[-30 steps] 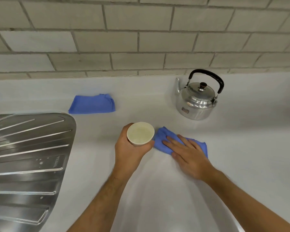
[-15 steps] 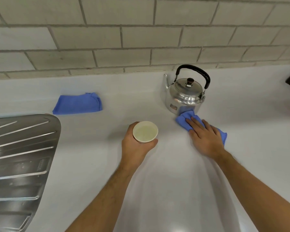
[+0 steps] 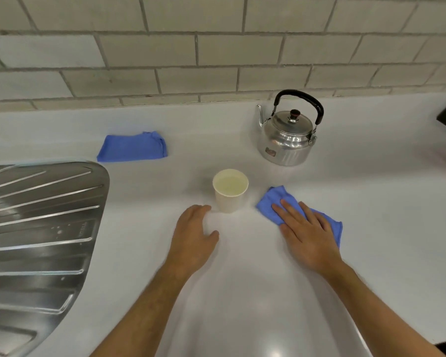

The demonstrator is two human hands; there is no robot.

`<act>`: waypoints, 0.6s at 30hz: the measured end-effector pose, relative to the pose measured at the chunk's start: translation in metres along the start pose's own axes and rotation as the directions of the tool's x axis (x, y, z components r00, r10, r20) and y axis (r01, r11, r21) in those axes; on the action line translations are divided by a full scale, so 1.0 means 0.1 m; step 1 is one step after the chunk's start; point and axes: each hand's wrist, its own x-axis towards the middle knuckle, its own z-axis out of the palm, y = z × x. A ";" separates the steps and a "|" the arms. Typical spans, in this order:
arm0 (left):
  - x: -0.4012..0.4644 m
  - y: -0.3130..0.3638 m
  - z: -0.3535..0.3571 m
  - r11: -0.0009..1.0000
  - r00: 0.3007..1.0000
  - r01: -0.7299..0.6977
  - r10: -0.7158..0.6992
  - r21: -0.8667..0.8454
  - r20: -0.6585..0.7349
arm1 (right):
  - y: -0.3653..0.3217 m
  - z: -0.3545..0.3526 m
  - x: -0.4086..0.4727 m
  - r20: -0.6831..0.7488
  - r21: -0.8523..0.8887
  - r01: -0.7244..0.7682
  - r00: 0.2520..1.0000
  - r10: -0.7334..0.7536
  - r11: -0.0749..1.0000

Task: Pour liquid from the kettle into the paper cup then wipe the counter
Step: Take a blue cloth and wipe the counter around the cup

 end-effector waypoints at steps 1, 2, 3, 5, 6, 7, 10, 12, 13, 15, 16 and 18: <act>-0.09 -0.03 0.00 1.000 1.000 -0.028 0.028 0.015 -0.008 | -0.10 0.02 -0.12 0.006 -0.007 0.012 1.000 -0.012 1.000; -0.19 -0.05 0.00 0.998 0.998 -0.062 0.062 0.021 -0.016 | -0.20 0.04 -0.23 0.013 -0.017 0.026 1.000 -0.026 1.000; -0.28 -0.05 0.00 0.995 0.996 -0.093 0.093 0.026 -0.016 | -0.30 0.06 -0.34 0.024 -0.029 0.045 0.999 -0.044 0.999; -0.42 -0.04 0.02 0.991 0.992 -0.127 0.127 0.039 -0.003 | -0.54 0.10 -0.54 0.054 -0.039 0.093 0.994 -0.091 0.995; -0.46 -0.04 0.03 0.990 0.992 -0.127 0.127 0.053 0.007 | -0.66 0.12 -0.62 0.066 -0.028 0.118 0.991 -0.116 0.993; -0.48 -0.04 0.02 0.990 0.993 -0.118 0.117 0.071 0.025 | -0.79 0.14 -0.70 0.077 -0.011 0.140 0.987 -0.139 0.990; -0.50 -0.09 -0.06 0.987 0.994 -0.068 0.054 0.144 0.096 | -1.18 0.20 -0.82 0.110 0.007 0.199 0.974 -0.198 0.980; -0.48 -0.17 -0.17 0.978 0.994 -0.035 0.012 0.204 0.111 | -1.41 0.24 -0.85 0.121 0.008 0.236 0.964 -0.235 0.972; -0.47 -0.22 -0.24 0.971 0.994 -0.018 -0.009 0.239 0.112 | -1.53 0.25 -0.84 0.124 0.020 0.253 0.959 -0.253 0.967; -0.43 -0.33 -0.37 0.953 0.994 0.016 -0.049 0.302 0.099 | -1.73 0.28 -0.80 0.142 0.053 0.287 0.946 -0.292 0.956; -0.40 -0.40 -0.43 0.944 0.994 0.035 -0.067 0.329 0.088 | -1.82 0.30 -0.77 0.153 0.062 0.307 0.937 -0.313 0.950; -0.35 -0.52 -0.56 0.925 0.992 0.080 -0.110 0.371 0.061 | -1.98 0.35 -0.66 0.177 0.074 0.343 0.920 -0.351 0.937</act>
